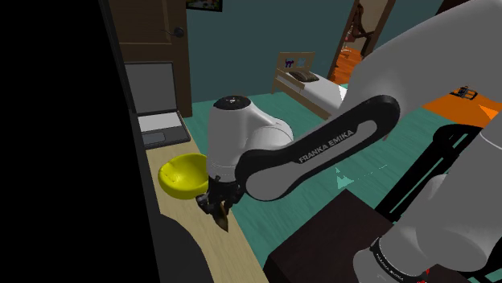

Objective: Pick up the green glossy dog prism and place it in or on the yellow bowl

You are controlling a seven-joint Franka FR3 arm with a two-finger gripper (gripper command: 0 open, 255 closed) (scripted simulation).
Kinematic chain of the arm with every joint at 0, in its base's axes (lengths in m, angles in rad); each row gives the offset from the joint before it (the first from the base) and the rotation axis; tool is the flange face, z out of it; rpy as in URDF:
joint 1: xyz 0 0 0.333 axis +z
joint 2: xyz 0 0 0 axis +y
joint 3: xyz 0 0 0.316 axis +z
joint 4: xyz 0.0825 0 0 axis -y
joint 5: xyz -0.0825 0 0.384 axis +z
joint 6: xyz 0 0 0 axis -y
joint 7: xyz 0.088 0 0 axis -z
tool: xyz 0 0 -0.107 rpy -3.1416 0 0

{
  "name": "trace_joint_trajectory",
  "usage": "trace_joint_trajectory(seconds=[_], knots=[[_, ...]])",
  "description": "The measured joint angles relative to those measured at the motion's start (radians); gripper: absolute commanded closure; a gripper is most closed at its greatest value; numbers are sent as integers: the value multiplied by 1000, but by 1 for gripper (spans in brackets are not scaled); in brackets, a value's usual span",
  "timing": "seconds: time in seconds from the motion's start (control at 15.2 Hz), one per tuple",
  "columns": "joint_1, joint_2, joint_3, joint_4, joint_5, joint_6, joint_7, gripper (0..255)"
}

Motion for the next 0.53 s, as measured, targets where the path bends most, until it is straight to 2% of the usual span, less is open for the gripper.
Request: trace_joint_trajectory(seconds=[0.53], knots=[[-5,-76,2,44,53,-109,-34,255]])
